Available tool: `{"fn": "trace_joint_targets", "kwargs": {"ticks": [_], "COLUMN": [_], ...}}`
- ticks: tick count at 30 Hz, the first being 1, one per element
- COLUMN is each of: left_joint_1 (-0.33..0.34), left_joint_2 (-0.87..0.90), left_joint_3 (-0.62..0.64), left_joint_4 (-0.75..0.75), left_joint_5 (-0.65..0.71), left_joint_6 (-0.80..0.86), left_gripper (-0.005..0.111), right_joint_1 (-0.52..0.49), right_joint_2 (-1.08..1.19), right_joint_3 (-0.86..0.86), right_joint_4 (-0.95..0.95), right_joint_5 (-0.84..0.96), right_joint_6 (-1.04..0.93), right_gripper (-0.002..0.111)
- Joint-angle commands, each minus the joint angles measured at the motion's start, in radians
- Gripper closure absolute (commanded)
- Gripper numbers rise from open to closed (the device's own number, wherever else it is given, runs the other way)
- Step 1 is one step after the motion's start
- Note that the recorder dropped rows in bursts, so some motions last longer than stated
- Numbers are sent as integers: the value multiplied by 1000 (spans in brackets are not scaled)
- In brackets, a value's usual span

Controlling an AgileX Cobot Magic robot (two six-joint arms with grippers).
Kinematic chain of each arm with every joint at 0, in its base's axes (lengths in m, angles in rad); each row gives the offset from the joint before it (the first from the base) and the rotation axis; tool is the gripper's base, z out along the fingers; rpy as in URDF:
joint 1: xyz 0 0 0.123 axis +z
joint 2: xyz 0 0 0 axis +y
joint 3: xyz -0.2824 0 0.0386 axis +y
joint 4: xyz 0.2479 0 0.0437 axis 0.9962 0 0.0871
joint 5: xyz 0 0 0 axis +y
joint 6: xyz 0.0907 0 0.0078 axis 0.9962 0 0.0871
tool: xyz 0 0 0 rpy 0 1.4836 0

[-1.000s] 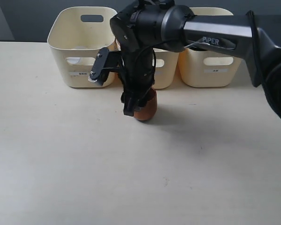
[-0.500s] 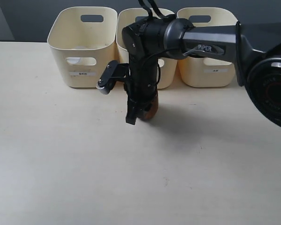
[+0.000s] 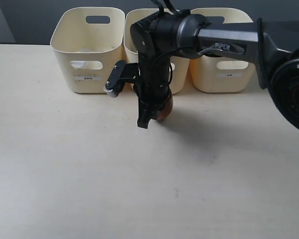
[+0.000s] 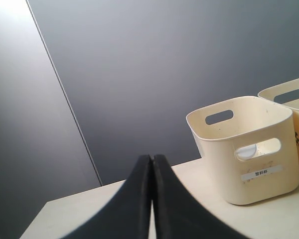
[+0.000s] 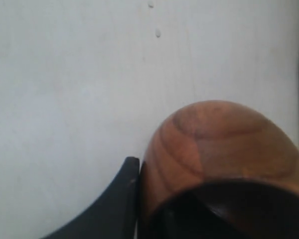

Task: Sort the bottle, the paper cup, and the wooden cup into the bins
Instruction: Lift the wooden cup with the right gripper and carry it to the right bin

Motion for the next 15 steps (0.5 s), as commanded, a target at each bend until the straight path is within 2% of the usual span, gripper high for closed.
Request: {"fn": "trace_joint_targets", "kwargs": {"ticks": [1, 15], "left_joint_1": [-1, -1], "left_joint_2": [-2, -2], "left_joint_3": [2, 2], "left_joint_4": [0, 0], "left_joint_5": [-5, -5], "left_joint_6": [-2, -2], "left_gripper": [107, 107], "right_joint_1": [-3, -5], "right_joint_2": [-92, -318], "right_joint_3": [-2, -2], "right_joint_4": [-18, -9], "right_joint_5": [40, 82], "right_joint_6": [-7, -7], "right_gripper": [109, 109]}}
